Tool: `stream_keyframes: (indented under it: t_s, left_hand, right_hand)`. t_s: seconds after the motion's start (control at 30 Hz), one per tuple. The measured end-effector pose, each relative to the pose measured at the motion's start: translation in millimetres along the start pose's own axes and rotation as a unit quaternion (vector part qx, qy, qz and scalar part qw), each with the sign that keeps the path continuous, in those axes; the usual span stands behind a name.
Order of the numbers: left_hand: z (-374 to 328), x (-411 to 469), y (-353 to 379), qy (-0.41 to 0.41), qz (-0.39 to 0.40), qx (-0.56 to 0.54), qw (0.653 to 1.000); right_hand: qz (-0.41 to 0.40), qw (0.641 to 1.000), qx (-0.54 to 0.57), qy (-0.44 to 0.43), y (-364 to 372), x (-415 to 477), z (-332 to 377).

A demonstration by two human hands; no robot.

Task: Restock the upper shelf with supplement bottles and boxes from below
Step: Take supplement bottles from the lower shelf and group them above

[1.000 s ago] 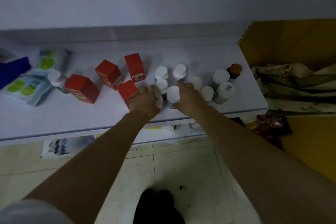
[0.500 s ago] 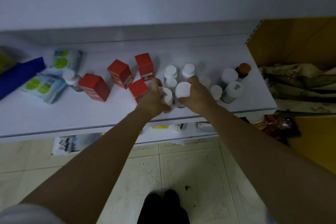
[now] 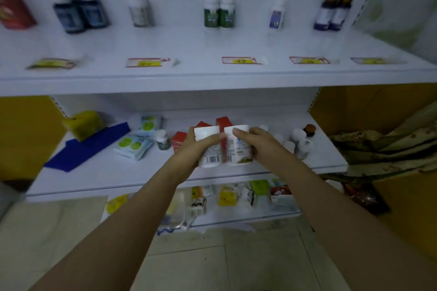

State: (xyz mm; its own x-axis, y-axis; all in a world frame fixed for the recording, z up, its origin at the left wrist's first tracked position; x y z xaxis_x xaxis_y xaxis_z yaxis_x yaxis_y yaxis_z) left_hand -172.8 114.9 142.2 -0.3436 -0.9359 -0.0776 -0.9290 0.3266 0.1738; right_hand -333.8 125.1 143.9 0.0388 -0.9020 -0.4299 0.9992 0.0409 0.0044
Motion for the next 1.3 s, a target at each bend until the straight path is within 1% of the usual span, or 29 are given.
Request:
stream_keyframes:
  t_s: [0.03,0.13,0.23,0.3,0.43,0.5,0.6,0.73,0.87,1.0,1.17,1.3]
  left_hand:
    - [-11.8,-18.3,-5.4,0.015,0.021,-0.023,0.999]
    - [-49.5,-73.2,-23.7,0.026,0.065,-0.074,0.995]
    - [-85.2,-116.9,-45.2,0.038,0.081,-0.073,0.993]
    - [-110.1,-143.1,-56.8,0.046,0.077,-0.066,0.994]
    - [-154.6,-186.2,-76.3,0.045,0.04,-0.161,0.985]
    - [-174.1,-204.4,-83.7,0.061,0.033,-0.164,0.984]
    - [-197.1,-225.7,-91.2,0.102,0.026,-0.136,0.985]
    - [-219.7,-244.1,-90.3,0.146,0.039,-0.125,0.981]
    - [-231.2,-250.6,-89.7,0.165,0.062,-0.121,0.977]
    - [-241.4,-250.2,-91.0,0.193,0.039,-0.134,0.971]
    - [-247.7,-244.1,-87.3,0.217,0.055,-0.097,0.97]
    - [-248.5,-236.2,-91.2,0.232,0.041,-0.086,0.968]
  right_hand:
    - [0.01,1.0,0.021,-0.016,17.9,-15.9,5.8]
    - [0.04,0.996,0.058,-0.054,69.7,-60.2,22.1]
    - [0.065,0.989,0.106,-0.085,114.5,-104.0,41.3]
    - [0.072,0.983,0.147,-0.088,138.1,-127.0,52.6]
    - [0.091,0.976,0.16,-0.113,176.6,-166.2,79.6]
    - [0.099,0.974,0.154,-0.136,191.5,-182.7,96.4]
    - [0.108,0.967,0.163,-0.161,211.2,-202.5,118.3]
    - [0.117,0.965,0.134,-0.195,226.4,-218.8,136.2]
    - [0.098,0.96,0.125,-0.229,227.4,-228.5,147.8]
    - [0.082,0.964,0.093,-0.235,225.4,-235.1,155.4]
    - [0.054,0.961,0.086,-0.258,224.6,-238.2,161.3]
    - [0.052,0.962,0.092,-0.254,228.1,-233.4,164.0]
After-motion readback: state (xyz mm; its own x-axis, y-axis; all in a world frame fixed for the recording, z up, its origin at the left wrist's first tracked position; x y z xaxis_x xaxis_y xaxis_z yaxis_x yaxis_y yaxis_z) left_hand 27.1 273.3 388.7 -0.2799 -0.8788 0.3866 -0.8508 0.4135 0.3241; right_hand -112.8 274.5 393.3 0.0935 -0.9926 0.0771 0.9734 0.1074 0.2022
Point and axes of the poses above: each hand's wrist, its own x-axis towards the middle knuckle, its own y-axis out of the palm, z = x × y, the point moved 5 cm from there along x, towards the middle knuckle, and after that the axes turned 8 degrees about y, right-handed, at the moved point
